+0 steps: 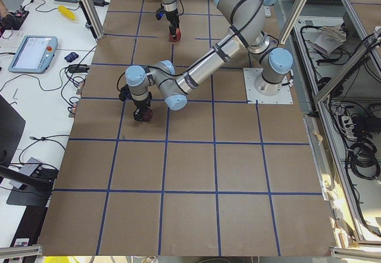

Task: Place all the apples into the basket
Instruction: 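Carry lighter red apple to basket with right while left moves dark apple center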

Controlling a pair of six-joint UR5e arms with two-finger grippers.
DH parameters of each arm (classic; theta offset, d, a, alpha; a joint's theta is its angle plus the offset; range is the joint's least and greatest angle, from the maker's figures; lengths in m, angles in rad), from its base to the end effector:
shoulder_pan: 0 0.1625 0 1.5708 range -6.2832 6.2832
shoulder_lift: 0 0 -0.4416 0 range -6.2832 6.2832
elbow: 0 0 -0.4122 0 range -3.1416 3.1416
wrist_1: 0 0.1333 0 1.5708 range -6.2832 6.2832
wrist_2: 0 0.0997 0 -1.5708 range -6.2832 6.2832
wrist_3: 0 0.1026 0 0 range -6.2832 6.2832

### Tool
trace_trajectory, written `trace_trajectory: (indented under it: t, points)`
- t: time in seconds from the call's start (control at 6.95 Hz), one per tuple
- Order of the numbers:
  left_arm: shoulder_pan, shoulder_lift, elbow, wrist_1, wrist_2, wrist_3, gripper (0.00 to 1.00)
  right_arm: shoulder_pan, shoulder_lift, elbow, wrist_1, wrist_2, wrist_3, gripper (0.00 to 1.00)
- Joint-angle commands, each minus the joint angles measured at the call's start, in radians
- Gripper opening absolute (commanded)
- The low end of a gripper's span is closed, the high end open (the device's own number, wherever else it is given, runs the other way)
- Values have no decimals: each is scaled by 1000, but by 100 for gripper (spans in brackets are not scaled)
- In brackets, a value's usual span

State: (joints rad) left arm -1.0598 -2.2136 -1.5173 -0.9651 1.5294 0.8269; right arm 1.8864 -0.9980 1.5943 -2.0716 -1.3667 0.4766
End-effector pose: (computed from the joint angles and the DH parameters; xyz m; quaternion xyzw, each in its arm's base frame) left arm 0.2266 -0.6855 0.1860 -0.1574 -0.9873 0.0193 0.0112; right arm 0.3545 -0.5891 0.1926 0.0848 0.9901 0.0831 0.0756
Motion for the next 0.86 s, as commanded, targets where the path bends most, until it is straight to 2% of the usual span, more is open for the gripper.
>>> trace_trajectory:
  t: [0.0,0.14,0.29,0.43,0.58,0.72]
  points:
    - [15,-9,17,-10,-11,4,51,-48,-27,-28,8,-32,4,0]
    - [-3,12,20,-76,9,-5,45,-87,-84,-52,31,-34,4,0]
    - [-43,46,16,-160,5,-113,45,-165,-141,-91,119,-48,-10,0]
    - [-83,107,-13,-269,-4,-231,44,-259,-175,-134,193,-162,-42,0]
    - [-138,156,-58,-346,-33,-356,41,-333,-192,-158,203,-187,-152,0]
    - [-214,202,-128,-349,-90,-525,41,-428,-191,-162,205,-210,-311,0]
